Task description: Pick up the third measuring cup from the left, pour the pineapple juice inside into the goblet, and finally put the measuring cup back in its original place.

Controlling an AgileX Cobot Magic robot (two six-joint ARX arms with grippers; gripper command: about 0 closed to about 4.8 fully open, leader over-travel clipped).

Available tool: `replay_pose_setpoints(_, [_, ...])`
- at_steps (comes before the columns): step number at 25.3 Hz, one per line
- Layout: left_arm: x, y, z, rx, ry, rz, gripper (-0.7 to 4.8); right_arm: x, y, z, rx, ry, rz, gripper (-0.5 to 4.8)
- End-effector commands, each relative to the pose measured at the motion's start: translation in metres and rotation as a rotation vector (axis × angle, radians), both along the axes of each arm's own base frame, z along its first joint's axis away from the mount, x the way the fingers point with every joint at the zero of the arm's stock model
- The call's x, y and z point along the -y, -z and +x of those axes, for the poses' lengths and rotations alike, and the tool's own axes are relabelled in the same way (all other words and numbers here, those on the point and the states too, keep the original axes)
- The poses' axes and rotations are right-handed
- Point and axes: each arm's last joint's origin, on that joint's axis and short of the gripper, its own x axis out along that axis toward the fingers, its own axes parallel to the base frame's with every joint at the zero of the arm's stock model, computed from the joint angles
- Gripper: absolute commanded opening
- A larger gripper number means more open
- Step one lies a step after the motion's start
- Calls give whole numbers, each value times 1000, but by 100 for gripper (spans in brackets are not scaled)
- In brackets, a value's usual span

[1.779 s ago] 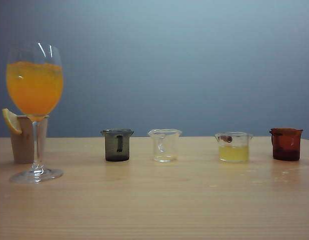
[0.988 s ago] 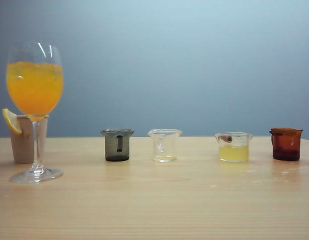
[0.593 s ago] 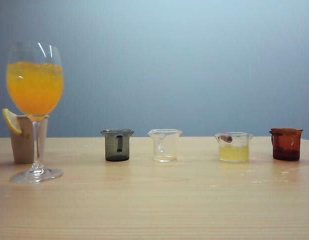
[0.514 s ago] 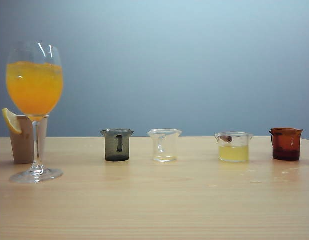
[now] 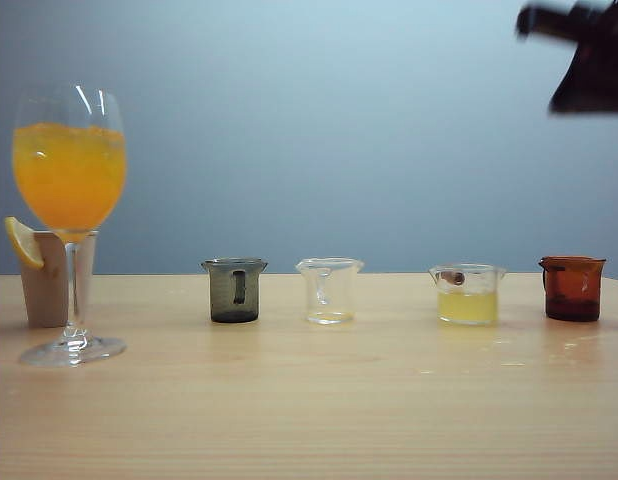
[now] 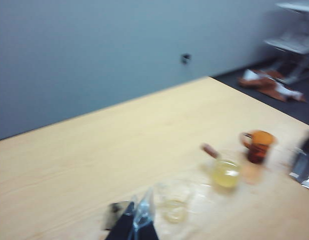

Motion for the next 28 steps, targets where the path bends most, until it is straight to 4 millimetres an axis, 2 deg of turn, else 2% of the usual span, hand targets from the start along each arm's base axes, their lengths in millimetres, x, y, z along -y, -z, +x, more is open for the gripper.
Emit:
replay_pose_setpoints(1, [9,3,2,-37,75,4,-5,-7,11,8,-20,-6,-7,-9])
replay_pose_setpoints(6, [22,17,14,-139,138,16,-5,-16,43,28,-104,80,-68,-9])
replay_pose_setpoints(9, [30,27,26,-192,155,41,-4,-23,64,41,-121,82,-75,-9])
replay_pose_setpoints(14, [34,34,33,-225,145,60,-4,-31,87,53,-124,47,-53,-6])
replay_pose_setpoints(15, [35,35,34,-227,145,61,-4,-31,91,55,-132,49,-57,14])
replay_pose_setpoints(16, [35,35,34,-228,145,62,-4,-32,94,56,-139,53,-61,58])
replay_pose_setpoints(17, [35,35,34,-228,145,62,-4,-33,98,57,-153,54,-66,162])
replay_pose_setpoints(18, [35,35,34,-227,145,61,-4,-34,102,59,-166,57,-73,383])
replay_pose_setpoints(19, [35,35,34,-227,145,61,-4,-34,104,60,-161,55,-70,479])
replay_pose_setpoints(23, [35,35,34,-227,145,61,-4,-38,105,68,-156,56,-70,479])
replay_pose_setpoints(28, [35,35,34,-227,145,61,-3,-52,111,95,-152,56,-71,479])
